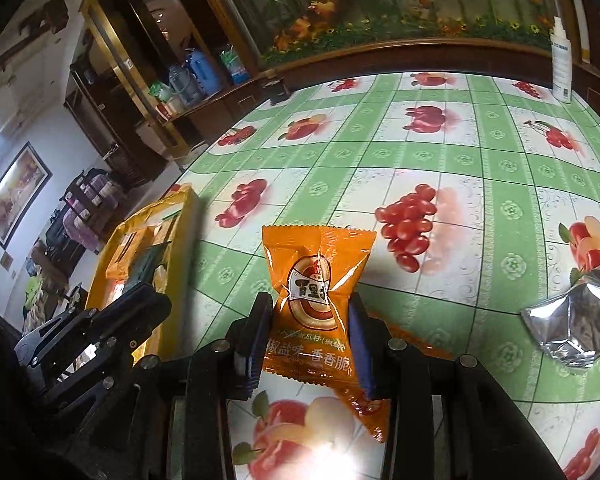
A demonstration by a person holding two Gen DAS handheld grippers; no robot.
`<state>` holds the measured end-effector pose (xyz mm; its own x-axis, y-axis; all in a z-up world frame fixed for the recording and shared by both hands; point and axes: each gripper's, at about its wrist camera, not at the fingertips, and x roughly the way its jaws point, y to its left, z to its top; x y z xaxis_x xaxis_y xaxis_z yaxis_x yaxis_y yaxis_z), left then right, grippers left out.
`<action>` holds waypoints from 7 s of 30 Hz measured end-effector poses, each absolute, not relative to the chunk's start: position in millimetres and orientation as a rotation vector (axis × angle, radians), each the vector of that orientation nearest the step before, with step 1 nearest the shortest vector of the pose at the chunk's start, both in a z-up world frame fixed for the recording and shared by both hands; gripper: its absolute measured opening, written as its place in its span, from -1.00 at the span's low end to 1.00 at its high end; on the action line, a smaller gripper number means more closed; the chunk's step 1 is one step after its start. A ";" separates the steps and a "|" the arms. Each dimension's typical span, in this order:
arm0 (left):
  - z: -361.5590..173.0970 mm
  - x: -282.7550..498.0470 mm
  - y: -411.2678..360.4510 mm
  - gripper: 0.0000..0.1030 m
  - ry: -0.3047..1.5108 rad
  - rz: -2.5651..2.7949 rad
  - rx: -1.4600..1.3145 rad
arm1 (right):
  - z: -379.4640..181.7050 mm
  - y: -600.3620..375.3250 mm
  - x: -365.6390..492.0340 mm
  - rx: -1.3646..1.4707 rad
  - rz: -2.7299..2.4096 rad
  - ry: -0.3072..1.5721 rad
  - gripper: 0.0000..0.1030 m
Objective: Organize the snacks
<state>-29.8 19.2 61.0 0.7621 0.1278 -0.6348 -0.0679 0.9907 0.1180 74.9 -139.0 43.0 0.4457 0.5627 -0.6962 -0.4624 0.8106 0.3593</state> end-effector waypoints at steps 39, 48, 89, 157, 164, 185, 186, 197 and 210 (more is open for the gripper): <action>71.4 -62.3 114.9 -0.78 0.673 0.242 -0.083 | 63.1 -51.3 38.1 0.061 0.841 0.898 -0.27; 50.5 -71.1 176.9 -0.78 0.709 0.340 -0.192 | 54.5 15.1 0.2 -0.071 0.953 0.914 -0.27; 41.0 -81.4 202.9 -0.04 0.687 0.330 -0.266 | 42.3 31.8 -11.5 -0.110 0.955 0.843 0.14; 73.7 -79.0 62.0 0.59 0.697 -0.007 -0.082 | 38.1 -237.4 96.3 0.300 0.470 0.935 0.24; 73.3 -76.9 60.1 0.59 0.700 -0.016 -0.087 | 36.5 -246.5 98.9 0.250 0.354 0.915 0.28; 72.8 -79.5 70.6 0.59 0.708 -0.011 -0.113 | 47.8 -204.7 80.6 0.052 0.583 0.981 0.34; 73.2 -79.5 71.4 0.59 0.709 -0.010 -0.113 | 44.9 -201.9 85.2 0.036 0.580 0.984 0.34; 70.2 -70.9 69.6 0.59 0.733 -0.020 -0.132 | 19.7 -168.9 73.2 -0.180 0.687 1.008 0.35; 62.2 -24.3 33.9 0.58 0.911 -0.098 -0.292 | 35.1 -206.9 84.9 -0.045 0.488 0.948 0.19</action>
<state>-24.3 33.9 62.2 0.6119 -0.2064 -0.7635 -0.0400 0.9560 -0.2905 84.9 -206.9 35.1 0.4835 0.3810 -0.7881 -0.4197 0.8910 0.1732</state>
